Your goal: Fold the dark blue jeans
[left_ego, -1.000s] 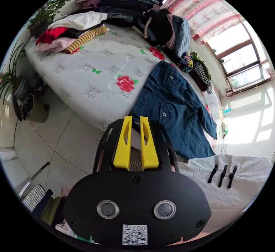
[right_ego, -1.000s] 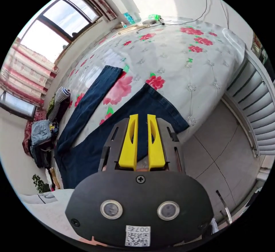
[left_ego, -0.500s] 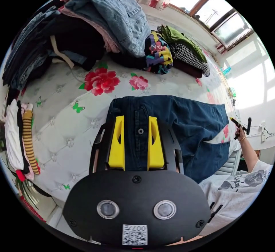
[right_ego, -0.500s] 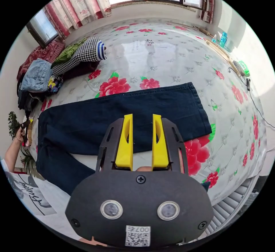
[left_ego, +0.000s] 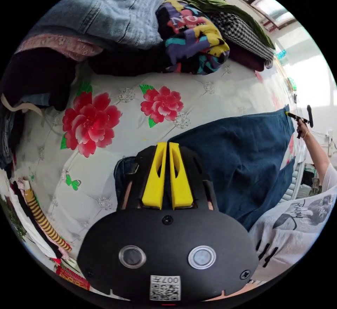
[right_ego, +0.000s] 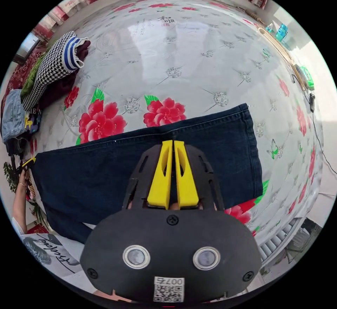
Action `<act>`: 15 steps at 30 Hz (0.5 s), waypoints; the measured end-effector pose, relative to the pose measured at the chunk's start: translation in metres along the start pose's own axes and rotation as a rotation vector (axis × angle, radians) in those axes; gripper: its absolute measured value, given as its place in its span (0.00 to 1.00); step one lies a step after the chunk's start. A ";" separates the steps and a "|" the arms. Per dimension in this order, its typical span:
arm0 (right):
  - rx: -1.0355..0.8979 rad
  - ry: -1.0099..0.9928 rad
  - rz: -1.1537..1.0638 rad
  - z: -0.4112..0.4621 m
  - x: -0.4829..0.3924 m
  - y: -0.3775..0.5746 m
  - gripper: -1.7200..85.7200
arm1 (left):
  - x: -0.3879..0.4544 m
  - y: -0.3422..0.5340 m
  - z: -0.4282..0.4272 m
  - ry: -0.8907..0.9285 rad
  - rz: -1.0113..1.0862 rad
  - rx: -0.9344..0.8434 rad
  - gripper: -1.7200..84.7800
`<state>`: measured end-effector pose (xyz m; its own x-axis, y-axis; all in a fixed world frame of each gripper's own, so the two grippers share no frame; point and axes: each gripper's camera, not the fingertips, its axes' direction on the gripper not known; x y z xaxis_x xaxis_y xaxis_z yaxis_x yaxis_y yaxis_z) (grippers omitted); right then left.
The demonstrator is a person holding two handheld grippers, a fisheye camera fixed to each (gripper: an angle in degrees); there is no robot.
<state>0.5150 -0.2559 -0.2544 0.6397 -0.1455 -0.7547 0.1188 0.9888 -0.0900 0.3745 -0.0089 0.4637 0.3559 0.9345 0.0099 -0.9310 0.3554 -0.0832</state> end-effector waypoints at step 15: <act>0.771 -0.248 -0.036 -0.210 0.020 0.204 0.02 | 0.010 0.210 -0.235 0.155 0.060 0.617 0.01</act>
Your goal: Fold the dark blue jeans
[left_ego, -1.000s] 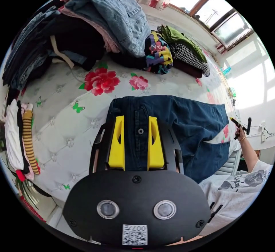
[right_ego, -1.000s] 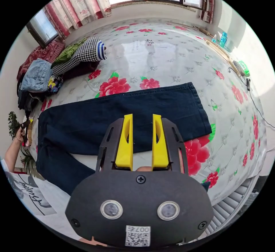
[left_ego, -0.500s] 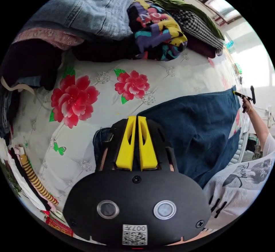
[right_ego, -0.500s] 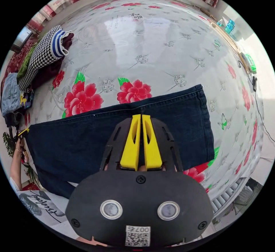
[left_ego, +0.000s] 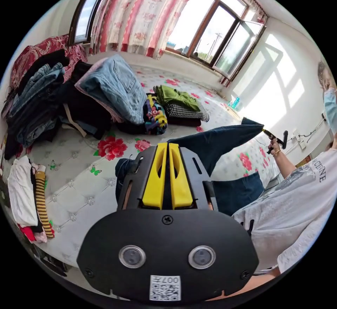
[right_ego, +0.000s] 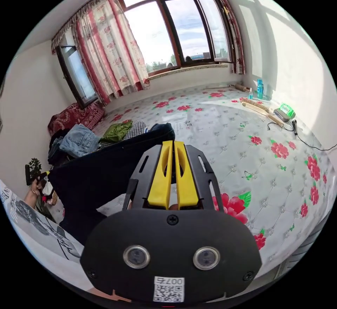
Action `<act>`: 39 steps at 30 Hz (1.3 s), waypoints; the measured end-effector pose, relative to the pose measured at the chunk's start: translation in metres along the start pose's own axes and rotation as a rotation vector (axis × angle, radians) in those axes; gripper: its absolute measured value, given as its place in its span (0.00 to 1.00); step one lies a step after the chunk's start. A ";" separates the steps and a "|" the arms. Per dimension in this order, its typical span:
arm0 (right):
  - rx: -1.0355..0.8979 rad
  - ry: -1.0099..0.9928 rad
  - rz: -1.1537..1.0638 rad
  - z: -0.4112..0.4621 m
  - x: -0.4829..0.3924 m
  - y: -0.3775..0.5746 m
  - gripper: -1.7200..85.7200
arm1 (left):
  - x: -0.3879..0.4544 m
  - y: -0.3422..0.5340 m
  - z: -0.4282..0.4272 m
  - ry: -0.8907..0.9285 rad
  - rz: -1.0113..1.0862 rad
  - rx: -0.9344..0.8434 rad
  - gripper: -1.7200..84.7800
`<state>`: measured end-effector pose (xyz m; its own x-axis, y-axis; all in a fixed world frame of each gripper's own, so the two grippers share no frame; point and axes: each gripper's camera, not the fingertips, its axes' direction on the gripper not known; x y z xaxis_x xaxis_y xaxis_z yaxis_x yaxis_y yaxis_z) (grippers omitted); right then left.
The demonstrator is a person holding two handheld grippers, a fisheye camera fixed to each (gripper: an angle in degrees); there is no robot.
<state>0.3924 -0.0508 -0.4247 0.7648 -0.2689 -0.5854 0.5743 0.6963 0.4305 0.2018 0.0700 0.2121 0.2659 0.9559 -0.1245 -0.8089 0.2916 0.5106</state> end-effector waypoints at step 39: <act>-0.096 0.103 0.339 -0.091 0.125 0.242 0.03 | 0.027 0.233 0.012 -0.106 -0.310 -0.374 0.01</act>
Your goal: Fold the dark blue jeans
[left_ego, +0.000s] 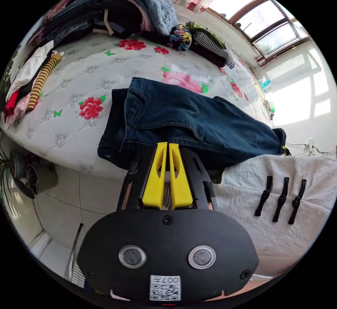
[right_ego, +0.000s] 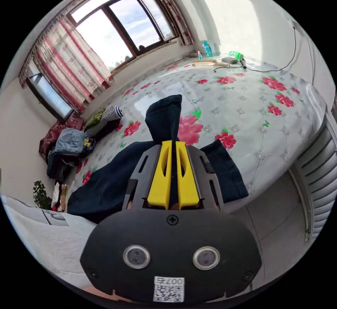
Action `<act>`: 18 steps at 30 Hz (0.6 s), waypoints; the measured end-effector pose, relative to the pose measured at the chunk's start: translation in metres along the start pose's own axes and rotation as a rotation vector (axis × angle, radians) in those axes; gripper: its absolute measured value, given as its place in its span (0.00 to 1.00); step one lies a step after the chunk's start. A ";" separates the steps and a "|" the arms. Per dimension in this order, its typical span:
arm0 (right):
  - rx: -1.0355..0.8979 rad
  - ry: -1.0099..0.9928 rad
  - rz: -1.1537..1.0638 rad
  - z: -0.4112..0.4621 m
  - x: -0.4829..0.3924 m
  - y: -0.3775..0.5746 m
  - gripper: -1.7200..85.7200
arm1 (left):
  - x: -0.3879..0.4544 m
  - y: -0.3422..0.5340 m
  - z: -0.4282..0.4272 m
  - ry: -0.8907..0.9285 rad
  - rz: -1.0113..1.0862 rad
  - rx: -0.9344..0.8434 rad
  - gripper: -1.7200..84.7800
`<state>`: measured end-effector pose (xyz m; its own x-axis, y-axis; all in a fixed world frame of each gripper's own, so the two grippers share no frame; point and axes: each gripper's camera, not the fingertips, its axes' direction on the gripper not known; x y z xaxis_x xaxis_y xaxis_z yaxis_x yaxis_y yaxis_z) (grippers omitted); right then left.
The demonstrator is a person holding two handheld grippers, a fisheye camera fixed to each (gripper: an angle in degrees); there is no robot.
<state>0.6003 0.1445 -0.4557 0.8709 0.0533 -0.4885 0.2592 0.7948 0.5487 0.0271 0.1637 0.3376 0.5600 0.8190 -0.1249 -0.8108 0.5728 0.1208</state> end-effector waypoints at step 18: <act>-0.341 -0.220 -0.246 0.147 -0.107 0.011 0.08 | -0.019 0.028 0.031 0.005 0.028 -0.147 0.01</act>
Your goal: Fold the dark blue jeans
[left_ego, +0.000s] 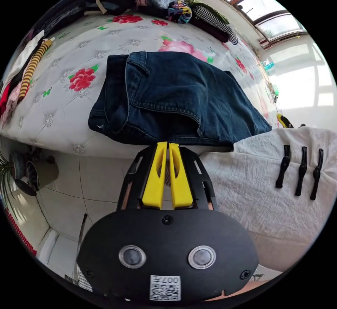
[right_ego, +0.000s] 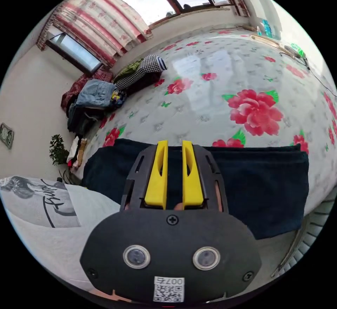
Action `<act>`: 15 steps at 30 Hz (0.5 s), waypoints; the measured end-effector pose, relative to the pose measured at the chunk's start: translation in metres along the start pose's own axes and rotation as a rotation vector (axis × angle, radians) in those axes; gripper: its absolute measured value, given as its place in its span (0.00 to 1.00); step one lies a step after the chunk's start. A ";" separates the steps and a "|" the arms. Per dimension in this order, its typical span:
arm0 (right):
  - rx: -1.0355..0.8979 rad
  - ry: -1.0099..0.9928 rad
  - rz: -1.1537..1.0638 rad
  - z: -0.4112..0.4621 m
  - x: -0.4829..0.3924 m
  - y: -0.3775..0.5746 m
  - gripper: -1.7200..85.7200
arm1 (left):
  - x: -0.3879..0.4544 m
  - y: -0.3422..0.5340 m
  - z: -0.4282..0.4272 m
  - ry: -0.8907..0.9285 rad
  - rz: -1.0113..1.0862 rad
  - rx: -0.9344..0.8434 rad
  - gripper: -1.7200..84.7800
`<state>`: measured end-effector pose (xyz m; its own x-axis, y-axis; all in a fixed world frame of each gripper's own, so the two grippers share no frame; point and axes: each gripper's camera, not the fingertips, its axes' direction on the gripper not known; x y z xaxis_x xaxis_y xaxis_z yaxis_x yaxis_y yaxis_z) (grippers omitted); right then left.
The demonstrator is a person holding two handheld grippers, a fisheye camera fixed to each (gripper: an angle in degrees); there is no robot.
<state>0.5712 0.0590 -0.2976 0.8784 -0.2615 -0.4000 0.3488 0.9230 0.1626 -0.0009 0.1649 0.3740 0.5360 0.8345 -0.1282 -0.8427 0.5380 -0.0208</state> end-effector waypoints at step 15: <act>-0.628 -0.225 -0.463 0.281 -0.216 -0.120 0.06 | -0.056 -0.015 -0.072 0.110 -0.122 0.283 0.13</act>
<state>0.4310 -0.0745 0.0225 0.7581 -0.6442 -0.1010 0.5028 0.6761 -0.5385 -0.0222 0.1015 0.3103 0.6104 0.7521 -0.2487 -0.7163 0.6581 0.2321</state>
